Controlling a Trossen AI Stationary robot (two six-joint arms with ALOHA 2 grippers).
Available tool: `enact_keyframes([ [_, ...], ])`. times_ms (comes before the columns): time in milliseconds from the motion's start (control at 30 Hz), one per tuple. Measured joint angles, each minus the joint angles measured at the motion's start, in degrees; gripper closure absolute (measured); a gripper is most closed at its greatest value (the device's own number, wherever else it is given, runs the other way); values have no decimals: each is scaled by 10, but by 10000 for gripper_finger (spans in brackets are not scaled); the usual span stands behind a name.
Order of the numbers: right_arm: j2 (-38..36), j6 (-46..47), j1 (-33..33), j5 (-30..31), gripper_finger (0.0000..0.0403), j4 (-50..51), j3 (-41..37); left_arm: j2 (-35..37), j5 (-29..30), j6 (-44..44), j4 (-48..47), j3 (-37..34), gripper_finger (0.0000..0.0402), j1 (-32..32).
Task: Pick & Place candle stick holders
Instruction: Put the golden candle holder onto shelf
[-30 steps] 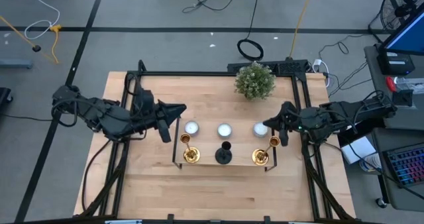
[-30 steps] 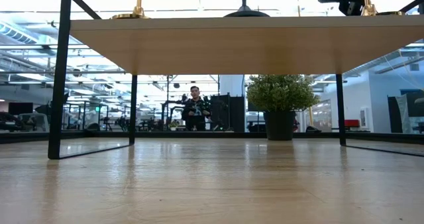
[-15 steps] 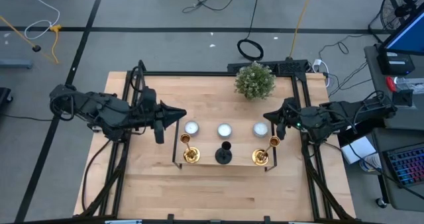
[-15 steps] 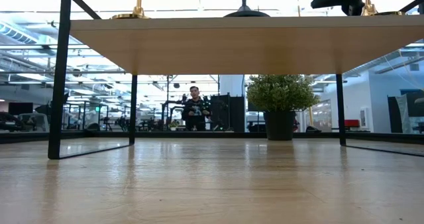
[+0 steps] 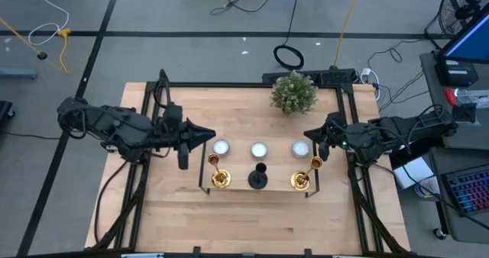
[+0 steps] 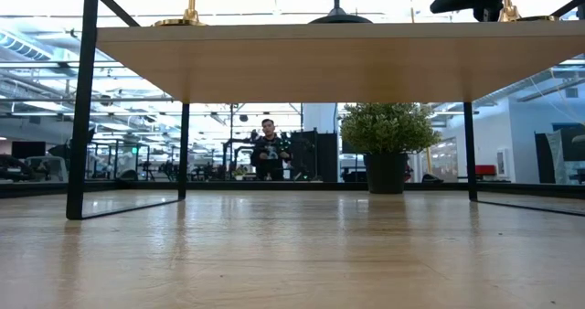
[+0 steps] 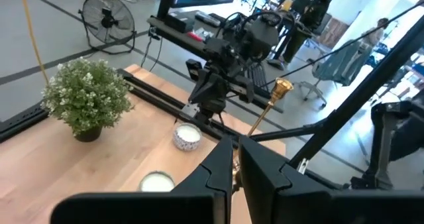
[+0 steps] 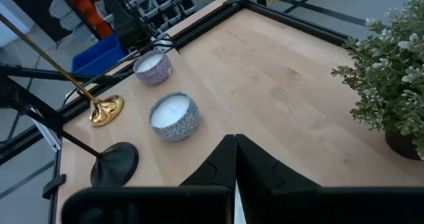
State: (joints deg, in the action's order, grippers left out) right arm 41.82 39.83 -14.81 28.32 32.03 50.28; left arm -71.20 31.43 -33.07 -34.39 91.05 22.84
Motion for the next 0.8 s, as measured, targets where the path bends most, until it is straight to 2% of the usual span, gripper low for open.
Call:
enact_keyframes([
  [633, 1, 0, 0, -1, 403, 12, 0, 0, -1, -2, -32, 0, 371, 0],
  [800, 23, 18, -7, -15, 403, 12, 0, 0, -1, -2, -37, 0, 371, 0],
])
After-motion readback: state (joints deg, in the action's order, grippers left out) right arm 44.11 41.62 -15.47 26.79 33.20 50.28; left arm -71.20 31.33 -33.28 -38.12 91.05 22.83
